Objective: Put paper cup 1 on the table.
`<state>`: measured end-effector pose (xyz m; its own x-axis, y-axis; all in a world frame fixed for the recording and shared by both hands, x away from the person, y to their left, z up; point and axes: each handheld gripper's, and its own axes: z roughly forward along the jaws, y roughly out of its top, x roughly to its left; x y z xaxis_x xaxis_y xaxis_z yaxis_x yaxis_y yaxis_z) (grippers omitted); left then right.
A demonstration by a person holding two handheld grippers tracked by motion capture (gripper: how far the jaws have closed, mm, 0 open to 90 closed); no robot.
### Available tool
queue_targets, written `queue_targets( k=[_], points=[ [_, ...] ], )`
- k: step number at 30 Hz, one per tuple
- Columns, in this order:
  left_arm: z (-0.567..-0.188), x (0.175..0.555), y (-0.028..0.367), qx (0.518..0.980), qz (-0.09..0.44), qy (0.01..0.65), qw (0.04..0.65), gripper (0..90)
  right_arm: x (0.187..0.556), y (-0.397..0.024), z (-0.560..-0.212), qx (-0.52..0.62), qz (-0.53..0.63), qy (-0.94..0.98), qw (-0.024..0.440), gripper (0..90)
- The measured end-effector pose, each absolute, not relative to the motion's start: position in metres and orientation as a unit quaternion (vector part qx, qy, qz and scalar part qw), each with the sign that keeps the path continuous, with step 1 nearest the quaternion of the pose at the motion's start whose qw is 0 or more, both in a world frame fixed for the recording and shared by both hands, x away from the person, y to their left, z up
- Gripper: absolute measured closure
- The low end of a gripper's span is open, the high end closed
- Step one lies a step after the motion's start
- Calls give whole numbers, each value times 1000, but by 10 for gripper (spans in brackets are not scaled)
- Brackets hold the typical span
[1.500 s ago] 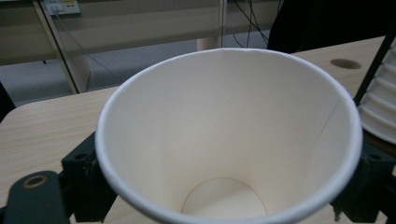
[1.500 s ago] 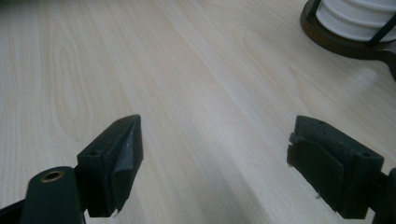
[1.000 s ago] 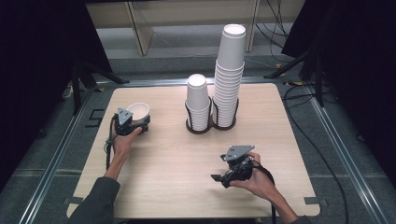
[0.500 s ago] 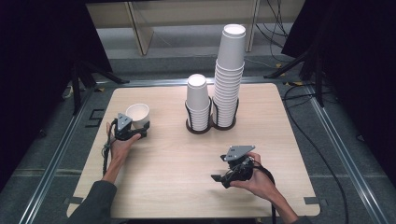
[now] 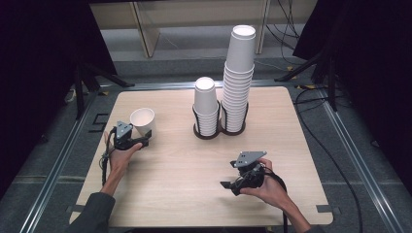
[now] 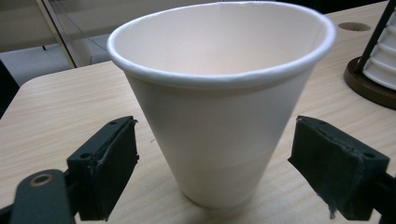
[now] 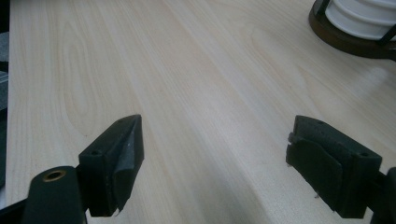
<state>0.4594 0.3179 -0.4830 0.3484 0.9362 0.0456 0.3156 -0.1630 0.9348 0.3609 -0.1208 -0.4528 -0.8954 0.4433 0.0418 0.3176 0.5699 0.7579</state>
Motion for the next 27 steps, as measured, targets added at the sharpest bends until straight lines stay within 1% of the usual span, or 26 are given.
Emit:
queue_targets(
  k=[7,10,13,15,16,18,20,21,22,24,25,27],
  points=[
    [-472,444,318,680,333,461,462,141,361,-123,-451,220,415,880,75,188],
    [-465,433,314,684,334,451,467,141,362,-124,-450,222,419,877,78,188],
    [-456,414,311,680,325,453,476,141,363,-128,-448,230,423,872,82,188],
    [-454,410,310,681,319,450,482,140,364,-129,-447,231,425,871,86,188],
    [-449,400,308,678,324,446,487,141,364,-131,-445,243,429,866,86,188],
    [-446,395,306,678,326,444,486,141,366,-132,-444,245,433,863,90,188],
    [-442,380,300,680,323,434,495,141,367,-137,-440,259,440,854,96,188],
    [-442,380,300,680,323,434,495,141,367,-137,-440,259,440,854,96,188],
    [-441,371,295,684,318,431,496,141,370,-139,-437,267,447,847,107,188],
    [-441,366,293,683,314,431,499,142,371,-141,-435,269,450,844,114,189],
    [-441,362,291,682,310,430,503,141,371,-142,-434,277,455,839,109,190],
    [-441,355,287,683,300,429,510,143,373,-144,-431,280,455,837,120,190]
  ],
)
